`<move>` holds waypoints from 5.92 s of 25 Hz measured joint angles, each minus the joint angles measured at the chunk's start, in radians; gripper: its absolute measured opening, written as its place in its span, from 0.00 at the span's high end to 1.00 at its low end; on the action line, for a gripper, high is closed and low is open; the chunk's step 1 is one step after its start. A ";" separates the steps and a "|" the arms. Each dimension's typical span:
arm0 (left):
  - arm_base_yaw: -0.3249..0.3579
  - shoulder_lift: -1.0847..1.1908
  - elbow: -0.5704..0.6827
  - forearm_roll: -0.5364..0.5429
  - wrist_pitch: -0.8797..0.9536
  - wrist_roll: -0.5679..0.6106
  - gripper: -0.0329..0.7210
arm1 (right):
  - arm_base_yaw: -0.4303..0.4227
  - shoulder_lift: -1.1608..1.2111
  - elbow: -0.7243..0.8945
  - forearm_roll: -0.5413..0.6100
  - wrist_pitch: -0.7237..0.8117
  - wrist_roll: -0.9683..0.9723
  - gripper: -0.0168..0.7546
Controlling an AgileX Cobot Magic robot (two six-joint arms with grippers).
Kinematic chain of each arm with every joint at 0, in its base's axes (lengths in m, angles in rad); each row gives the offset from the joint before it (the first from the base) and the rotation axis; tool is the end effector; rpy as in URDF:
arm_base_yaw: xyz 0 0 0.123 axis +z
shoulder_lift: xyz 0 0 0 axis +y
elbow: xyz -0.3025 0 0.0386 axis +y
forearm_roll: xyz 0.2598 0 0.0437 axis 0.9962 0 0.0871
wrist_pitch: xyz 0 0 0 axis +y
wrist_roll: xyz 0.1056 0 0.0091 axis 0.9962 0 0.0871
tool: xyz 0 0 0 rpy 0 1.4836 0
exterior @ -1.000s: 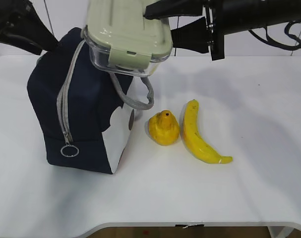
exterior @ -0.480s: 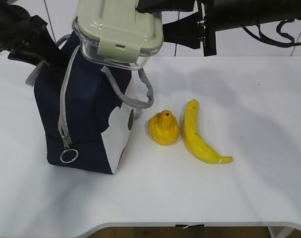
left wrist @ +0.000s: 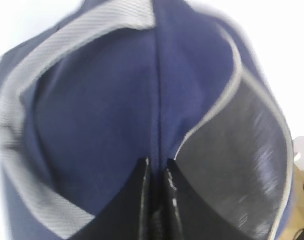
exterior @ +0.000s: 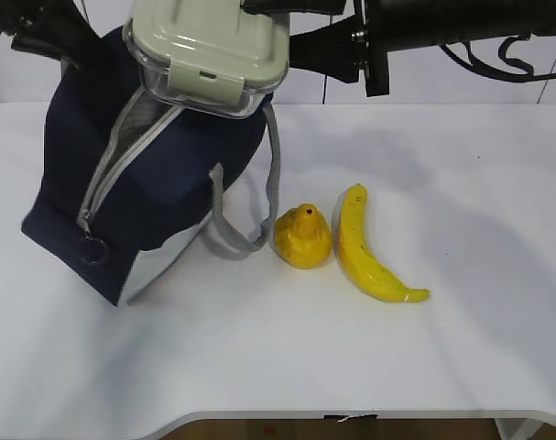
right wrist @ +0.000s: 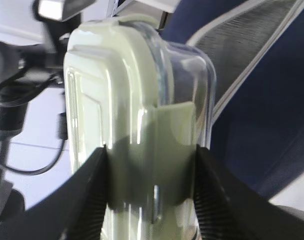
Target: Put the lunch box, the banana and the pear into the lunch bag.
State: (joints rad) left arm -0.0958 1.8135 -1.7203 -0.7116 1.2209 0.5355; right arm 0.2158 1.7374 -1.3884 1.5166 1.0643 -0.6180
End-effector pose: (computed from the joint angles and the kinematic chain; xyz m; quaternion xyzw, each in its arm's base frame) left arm 0.4006 -0.1038 0.3510 0.2281 0.8971 -0.2996 0.2313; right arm 0.3666 0.1752 0.3490 -0.0561 0.7632 0.6070 0.2142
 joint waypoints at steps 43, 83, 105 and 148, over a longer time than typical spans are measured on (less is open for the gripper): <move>-0.079 0.143 -0.100 0.016 0.010 -0.040 0.94 | 0.107 0.652 -0.435 -0.025 -0.090 0.004 0.49; -0.079 0.185 -0.100 0.017 0.005 -0.060 0.95 | 0.012 0.696 -0.458 -0.059 0.103 -0.037 0.23; -0.077 0.185 -0.100 0.024 0.005 -0.072 0.95 | 0.013 0.335 -0.466 -1.039 0.153 0.313 0.22; 0.109 0.185 -0.100 0.021 0.005 -0.105 0.95 | 0.092 0.296 -0.215 -1.283 0.111 0.345 0.24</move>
State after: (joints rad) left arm 0.0132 1.9989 -1.8198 -0.6904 1.2259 0.4307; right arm 0.3074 2.0335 -1.6031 0.2332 1.1750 -0.2734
